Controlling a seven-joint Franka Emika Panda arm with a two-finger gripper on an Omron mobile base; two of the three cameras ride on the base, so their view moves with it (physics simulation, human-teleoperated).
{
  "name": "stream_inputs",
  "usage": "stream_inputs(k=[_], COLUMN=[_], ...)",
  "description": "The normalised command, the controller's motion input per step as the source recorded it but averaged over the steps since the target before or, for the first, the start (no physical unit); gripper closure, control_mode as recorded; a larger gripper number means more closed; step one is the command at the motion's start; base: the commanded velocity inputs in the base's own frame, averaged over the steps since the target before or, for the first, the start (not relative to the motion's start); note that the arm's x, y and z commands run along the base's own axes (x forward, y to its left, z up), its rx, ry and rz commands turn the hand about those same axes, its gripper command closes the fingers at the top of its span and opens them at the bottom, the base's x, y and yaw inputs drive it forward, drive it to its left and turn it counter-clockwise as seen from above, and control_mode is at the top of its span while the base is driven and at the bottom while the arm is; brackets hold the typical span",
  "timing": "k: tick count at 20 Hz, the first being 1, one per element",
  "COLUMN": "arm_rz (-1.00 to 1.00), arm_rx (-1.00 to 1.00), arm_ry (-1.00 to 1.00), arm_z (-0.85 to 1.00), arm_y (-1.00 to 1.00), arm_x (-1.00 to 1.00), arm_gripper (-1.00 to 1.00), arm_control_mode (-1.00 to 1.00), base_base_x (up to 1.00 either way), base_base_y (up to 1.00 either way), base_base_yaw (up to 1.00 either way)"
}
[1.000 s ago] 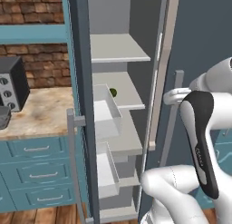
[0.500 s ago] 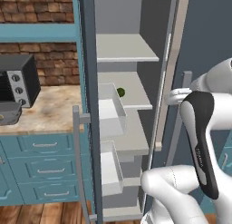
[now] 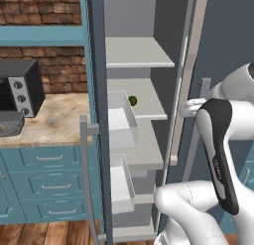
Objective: Take the lime and mushroom out of the freezer and place them in the tupperware container on the counter. Then put the tupperware containing the vegetables back in the freezer.
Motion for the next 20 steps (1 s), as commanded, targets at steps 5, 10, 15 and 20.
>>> stream_inputs(k=[5, 10, 15, 20], arm_rz=[0.0, 0.01, 0.15, 0.15], arm_rx=[-0.01, 0.02, 0.15, 0.09], arm_ry=[0.0, 0.03, 0.11, 0.19], arm_z=[-0.48, -0.25, 0.24, 0.14], arm_y=[0.26, 0.23, 0.04, 0.44], arm_x=[0.4, 0.45, 0.14, 0.0], arm_gripper=[-1.0, -1.0, -1.0, -1.0], arm_control_mode=[-1.0, -1.0, -1.0, -1.0], base_base_x=[0.0, 0.0, 0.0, 0.0], base_base_y=[0.0, 0.0, 0.0, 0.0], base_base_yaw=[0.0, 0.0, 0.0, 0.0])
